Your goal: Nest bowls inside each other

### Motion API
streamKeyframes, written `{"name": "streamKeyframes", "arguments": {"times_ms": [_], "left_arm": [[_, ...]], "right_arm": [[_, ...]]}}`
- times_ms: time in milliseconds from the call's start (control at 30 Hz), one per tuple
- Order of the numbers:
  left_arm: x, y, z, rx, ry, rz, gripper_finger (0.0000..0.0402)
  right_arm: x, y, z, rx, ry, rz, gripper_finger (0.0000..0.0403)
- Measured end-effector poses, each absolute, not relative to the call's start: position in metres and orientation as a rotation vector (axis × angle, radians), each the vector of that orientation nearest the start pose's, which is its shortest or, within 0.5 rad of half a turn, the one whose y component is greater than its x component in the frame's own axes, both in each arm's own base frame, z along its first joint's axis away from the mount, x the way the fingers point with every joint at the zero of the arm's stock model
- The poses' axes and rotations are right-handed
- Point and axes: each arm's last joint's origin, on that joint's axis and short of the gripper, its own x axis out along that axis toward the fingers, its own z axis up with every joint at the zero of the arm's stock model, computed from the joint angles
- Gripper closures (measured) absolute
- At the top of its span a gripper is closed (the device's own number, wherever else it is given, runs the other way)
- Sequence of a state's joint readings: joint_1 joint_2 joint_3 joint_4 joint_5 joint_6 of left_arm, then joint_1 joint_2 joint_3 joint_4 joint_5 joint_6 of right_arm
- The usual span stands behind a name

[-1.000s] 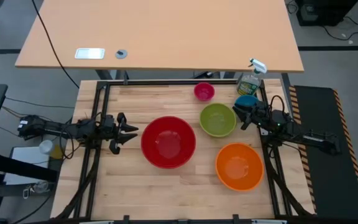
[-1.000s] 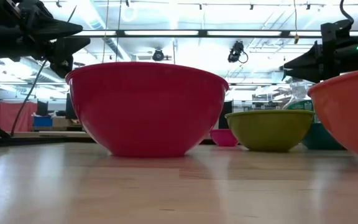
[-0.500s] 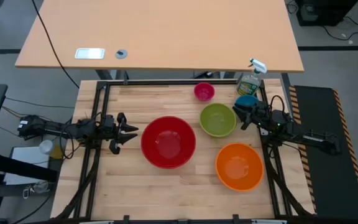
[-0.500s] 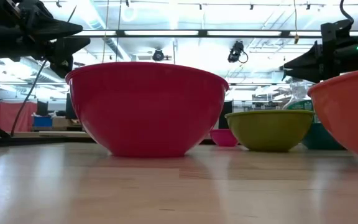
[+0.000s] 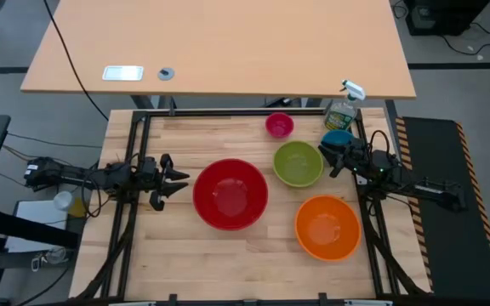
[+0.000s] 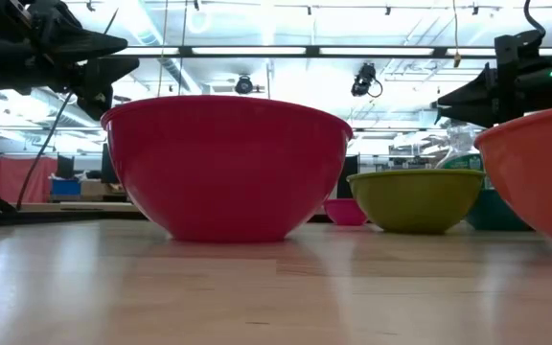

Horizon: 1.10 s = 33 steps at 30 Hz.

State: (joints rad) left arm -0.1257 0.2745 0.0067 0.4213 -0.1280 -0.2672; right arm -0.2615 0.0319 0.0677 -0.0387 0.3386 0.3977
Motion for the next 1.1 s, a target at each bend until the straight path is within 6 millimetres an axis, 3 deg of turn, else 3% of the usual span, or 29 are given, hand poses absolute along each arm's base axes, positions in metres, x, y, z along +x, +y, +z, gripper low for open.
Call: {"name": "streamKeyframes", "arguments": {"times_ms": [300, 500, 667, 833, 967, 1100], "left_arm": [[0.113, -0.011, 0.184, -0.329, -0.162, -0.023, 0.0260], [0.111, -0.010, 0.193, -0.366, -0.257, -0.035, 0.0260], [0.111, -0.013, 0.190, -0.410, -0.219, -0.102, 0.0260], [0.111, -0.016, 0.195, -0.385, -0.196, -0.197, 0.0260], [0.111, -0.016, 0.212, -0.349, -0.158, -0.197, 0.0260], [0.111, -0.014, 0.229, -0.282, -0.070, -0.157, 0.0260]], "right_arm": [[0.088, -0.034, 0.180, 0.385, -0.117, -0.593, 0.0263], [0.087, -0.035, 0.184, 0.397, -0.173, -0.650, 0.0263], [0.085, -0.035, 0.199, 0.553, -0.386, -0.594, 0.0263], [0.081, -0.030, 0.221, 0.367, -0.535, -0.429, 0.0263], [0.076, -0.028, 0.231, 0.413, -0.660, -0.372, 0.0263], [0.076, -0.027, 0.245, 0.351, -0.618, -0.337, 0.0265]]}}
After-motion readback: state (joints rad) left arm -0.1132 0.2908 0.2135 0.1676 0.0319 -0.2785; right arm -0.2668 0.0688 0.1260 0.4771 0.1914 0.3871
